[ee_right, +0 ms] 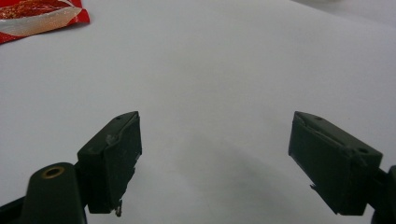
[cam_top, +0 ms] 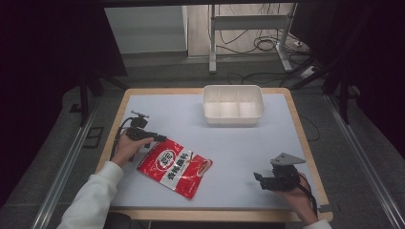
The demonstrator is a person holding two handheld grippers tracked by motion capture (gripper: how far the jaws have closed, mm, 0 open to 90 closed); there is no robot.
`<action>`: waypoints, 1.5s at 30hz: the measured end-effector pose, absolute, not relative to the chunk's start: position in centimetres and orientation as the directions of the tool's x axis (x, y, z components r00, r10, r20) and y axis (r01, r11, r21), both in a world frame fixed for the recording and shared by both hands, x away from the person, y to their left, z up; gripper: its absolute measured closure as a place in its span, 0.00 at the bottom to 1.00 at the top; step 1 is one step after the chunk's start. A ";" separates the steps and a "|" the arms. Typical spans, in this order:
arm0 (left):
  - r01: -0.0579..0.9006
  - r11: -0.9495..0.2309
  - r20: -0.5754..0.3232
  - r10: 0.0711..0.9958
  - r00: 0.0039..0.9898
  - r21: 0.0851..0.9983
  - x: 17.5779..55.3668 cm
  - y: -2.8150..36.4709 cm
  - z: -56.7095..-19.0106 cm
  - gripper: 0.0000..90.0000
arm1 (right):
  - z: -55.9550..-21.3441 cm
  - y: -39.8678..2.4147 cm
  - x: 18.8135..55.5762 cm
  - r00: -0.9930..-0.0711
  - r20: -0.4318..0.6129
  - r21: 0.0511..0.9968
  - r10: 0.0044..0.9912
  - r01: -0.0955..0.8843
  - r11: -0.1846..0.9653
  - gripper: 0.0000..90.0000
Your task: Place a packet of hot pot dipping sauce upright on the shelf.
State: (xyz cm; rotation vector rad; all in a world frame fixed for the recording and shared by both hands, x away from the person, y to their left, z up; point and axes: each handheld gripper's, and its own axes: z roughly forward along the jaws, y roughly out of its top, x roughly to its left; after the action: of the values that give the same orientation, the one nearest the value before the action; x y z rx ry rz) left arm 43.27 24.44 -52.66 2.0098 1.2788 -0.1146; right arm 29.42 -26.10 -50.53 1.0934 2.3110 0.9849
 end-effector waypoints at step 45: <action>0.801 -0.307 -0.439 0.708 0.553 0.514 41.8 23.1 -53.1 0.84 | -50.5 -26.3 29.6 -0.602 -0.057 0.738 0.797 0.512 0.440 0.20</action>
State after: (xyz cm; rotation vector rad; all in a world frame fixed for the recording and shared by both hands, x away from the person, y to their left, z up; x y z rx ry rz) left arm 41.80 23.11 -53.07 2.0805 1.2085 -0.1675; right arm 29.57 -26.31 -50.49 1.1084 2.2979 0.9762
